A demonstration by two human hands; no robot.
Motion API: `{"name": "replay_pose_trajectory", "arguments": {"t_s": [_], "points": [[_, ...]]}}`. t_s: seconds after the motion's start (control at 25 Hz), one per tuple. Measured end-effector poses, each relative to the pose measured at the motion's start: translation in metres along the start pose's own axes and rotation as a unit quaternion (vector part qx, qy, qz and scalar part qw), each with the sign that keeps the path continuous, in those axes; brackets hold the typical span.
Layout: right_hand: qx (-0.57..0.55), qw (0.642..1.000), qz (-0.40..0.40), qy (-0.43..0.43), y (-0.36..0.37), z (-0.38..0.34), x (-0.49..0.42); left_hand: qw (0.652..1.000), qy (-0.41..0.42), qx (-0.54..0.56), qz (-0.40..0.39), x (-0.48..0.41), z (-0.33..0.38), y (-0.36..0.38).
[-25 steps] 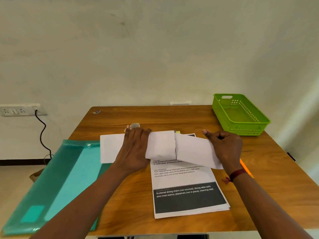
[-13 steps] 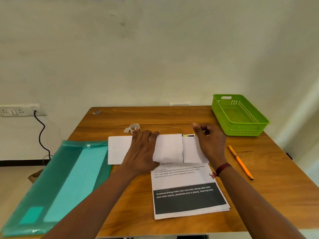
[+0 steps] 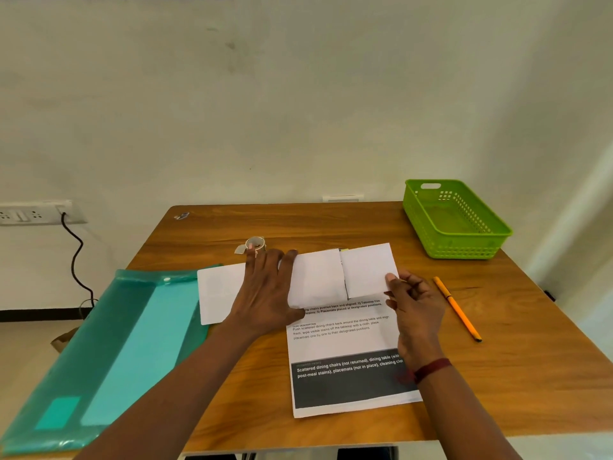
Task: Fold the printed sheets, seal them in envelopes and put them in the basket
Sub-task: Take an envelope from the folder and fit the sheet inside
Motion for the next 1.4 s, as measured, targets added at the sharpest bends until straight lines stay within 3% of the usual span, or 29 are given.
{"name": "replay_pose_trajectory", "arguments": {"t_s": [0.2, 0.48, 0.76, 1.0, 1.08, 1.24, 1.4], "points": [[0.037, 0.993, -0.094, -0.068, 0.02, -0.008, 0.033, 1.0, 0.009, -0.004, -0.004, -0.005, 0.015, -0.002], [0.006, 0.984, -0.17, 0.05, 0.033, -0.004, 0.045, 0.999, 0.02, 0.007, 0.039, -0.014, 0.033, -0.006], [0.049, 0.98, -0.149, -0.124, 0.042, -0.049, 0.029, 0.989, -0.094, 0.114, 0.007, -0.024, 0.046, -0.007], [-0.004, 0.955, -0.206, -0.214, 0.063, -0.101, 0.007, 0.917, -0.203, 0.332, 0.082, -0.059, 0.051, -0.059], [-0.016, 0.95, -0.207, -0.233, 0.069, -0.118, 0.007, 0.89, -0.227, 0.389, 0.068, -0.075, 0.048, -0.077], [-0.017, 0.942, -0.192, -0.275, 0.076, -0.136, 0.015, 0.803, -0.267, 0.531, 0.048, -0.091, 0.046, -0.093], [-0.044, 0.947, -0.198, -0.251, 0.076, -0.138, 0.025, 0.766, -0.281, 0.577, 0.047, -0.089, 0.054, -0.103]]}}
Point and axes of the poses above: each hand's wrist, its own x-axis away from the middle knuckle, its own y-axis out of the palm, z = x × y, the point moved 5 cm from there along -x, towards the middle knuckle, and after that the axes turned 7 degrees about z, right-handed, at the moved point
